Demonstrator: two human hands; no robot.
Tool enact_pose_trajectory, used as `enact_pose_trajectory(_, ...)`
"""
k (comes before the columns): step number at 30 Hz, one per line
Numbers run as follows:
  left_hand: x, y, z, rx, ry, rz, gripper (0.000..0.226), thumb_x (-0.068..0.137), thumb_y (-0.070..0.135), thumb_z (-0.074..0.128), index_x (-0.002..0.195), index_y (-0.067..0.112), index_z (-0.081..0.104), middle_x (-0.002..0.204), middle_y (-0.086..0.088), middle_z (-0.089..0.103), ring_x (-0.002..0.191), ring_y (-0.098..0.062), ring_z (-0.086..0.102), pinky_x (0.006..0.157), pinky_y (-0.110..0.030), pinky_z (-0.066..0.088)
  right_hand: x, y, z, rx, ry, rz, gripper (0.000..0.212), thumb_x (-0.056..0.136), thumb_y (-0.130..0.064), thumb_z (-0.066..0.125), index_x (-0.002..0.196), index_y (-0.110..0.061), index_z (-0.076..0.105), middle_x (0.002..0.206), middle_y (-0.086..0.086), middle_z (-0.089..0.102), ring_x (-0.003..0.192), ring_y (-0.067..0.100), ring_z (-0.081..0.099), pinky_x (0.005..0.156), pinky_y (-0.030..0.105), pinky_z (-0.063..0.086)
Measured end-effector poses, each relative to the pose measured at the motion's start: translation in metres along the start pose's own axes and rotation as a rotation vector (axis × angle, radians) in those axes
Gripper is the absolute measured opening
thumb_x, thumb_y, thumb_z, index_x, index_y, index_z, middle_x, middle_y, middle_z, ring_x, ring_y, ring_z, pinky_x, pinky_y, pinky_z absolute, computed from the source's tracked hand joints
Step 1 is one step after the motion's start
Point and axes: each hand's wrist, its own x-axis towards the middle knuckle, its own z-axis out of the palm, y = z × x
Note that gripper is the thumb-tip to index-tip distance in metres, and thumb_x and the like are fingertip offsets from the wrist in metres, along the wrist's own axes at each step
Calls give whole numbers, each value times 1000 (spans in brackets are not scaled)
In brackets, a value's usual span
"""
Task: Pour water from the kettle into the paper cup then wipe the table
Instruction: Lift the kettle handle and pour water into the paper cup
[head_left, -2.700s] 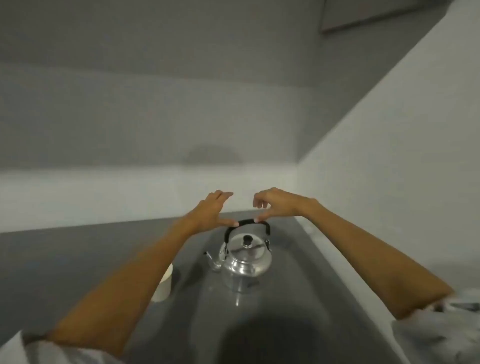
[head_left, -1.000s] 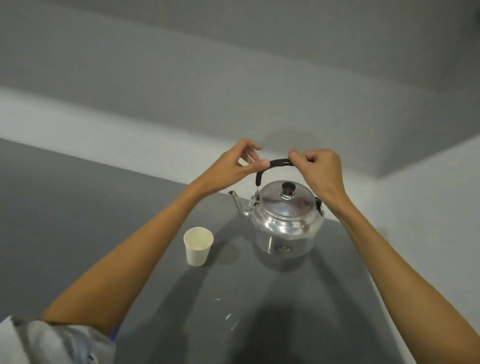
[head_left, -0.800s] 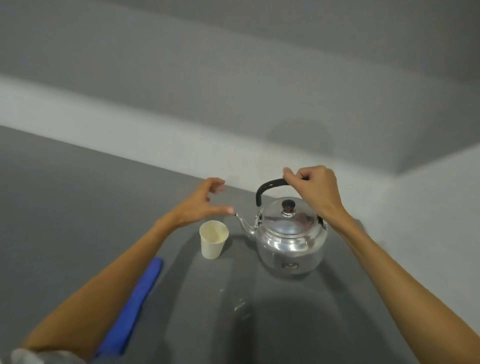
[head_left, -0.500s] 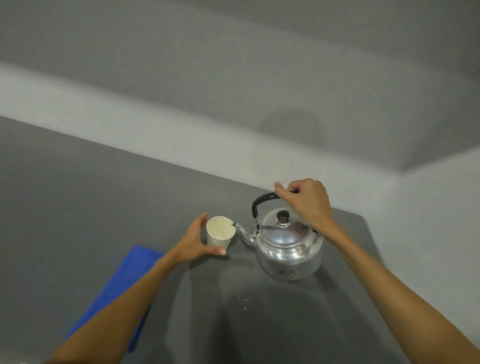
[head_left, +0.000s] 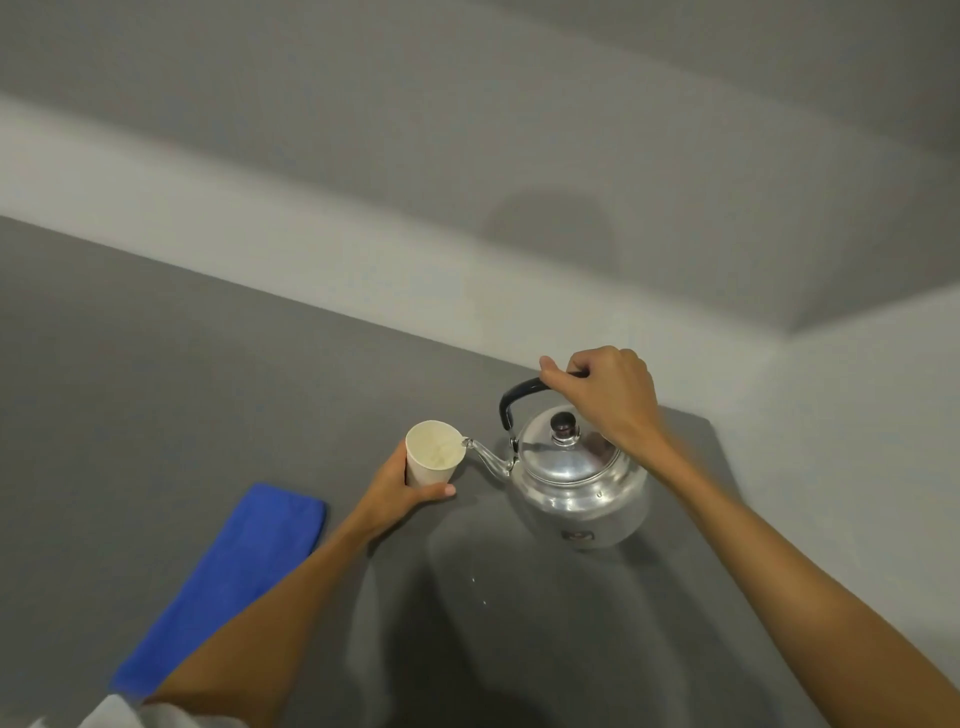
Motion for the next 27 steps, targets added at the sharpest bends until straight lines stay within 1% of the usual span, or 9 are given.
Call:
enact_pose_trajectory(1, 0, -1, 0, 4, -2, -1, 73, 64, 27, 86, 118, 43, 40, 117, 21, 55, 106, 5, 52, 82, -9, 40, 0, 0, 0, -4, -3, 0, 56, 82, -44, 59, 43, -15, 31, 40, 0, 24, 44, 15, 19, 47, 28, 23)
enact_pose_trajectory(5, 2, -3, -2, 30, -15, -8, 74, 65, 29, 85, 122, 40, 39, 119, 18, 56, 108, 2, 52, 91, -21, 40, 0, -1, 0, -16, -6, 6, 56, 82, -42, 60, 44, -15, 28, 42, 1, 21, 47, 16, 17, 47, 28, 21)
enact_pose_trajectory(7, 2, -5, -2, 52, -23, 0, 75, 65, 30, 84, 124, 38, 38, 122, 14, 55, 111, -5, 52, 94, -25, 39, 0, -1, 0, -18, -10, 10, 56, 82, -41, 60, 44, -14, 29, 42, 2, 22, 47, 16, 18, 47, 28, 21)
enact_pose_trajectory(9, 2, -5, -2, 70, -21, 10, 76, 66, 31, 84, 125, 39, 37, 124, 12, 53, 113, -9, 51, 94, -25, 38, 0, -1, 0, -19, -11, 11, 56, 82, -41, 60, 44, -15, 29, 42, 2, 22, 47, 16, 18, 47, 28, 21)
enact_pose_trajectory(11, 1, -6, -1, 78, -15, 14, 76, 66, 33, 84, 126, 39, 37, 124, 12, 53, 113, -10, 50, 94, -26, 37, 0, -1, -1, -20, -8, 11, 56, 82, -41, 60, 44, -15, 28, 42, 1, 21, 47, 16, 18, 48, 28, 21)
enact_pose_trajectory(14, 1, -6, 1, 89, -3, 15, 80, 67, 35, 83, 132, 32, 36, 126, 10, 52, 113, -11, 49, 95, -27, 38, 1, -1, -2, -21, -6, 10, 57, 82, -42, 60, 44, -16, 26, 41, -1, 20, 47, 16, 17, 47, 28, 21)
enact_pose_trajectory(16, 1, -7, 1, 95, 8, 15, 81, 67, 35, 83, 133, 30, 36, 127, 10, 52, 114, -11, 49, 96, -26, 38, 1, -1, -3, -26, -11, 8, 57, 83, -41, 60, 43, -15, 29, 41, -1, 21, 46, 16, 17, 46, 28, 21)
enact_pose_trajectory(21, 0, -6, 1, 95, 12, 19, 80, 65, 38, 83, 131, 34, 37, 123, 14, 52, 110, -7, 50, 91, -22, 37, 0, -1, -6, -39, -19, 14, 55, 82, -42, 60, 45, -13, 33, 42, 1, 23, 48, 17, 19, 47, 29, 21)
enact_pose_trajectory(27, 0, -5, 1, 100, 18, 22, 81, 65, 38, 83, 131, 31, 37, 123, 13, 52, 111, -8, 49, 91, -23, 37, -1, 0, -9, -40, -25, 18, 54, 83, -41, 60, 45, -13, 34, 42, 1, 24, 47, 16, 19, 46, 28, 21)
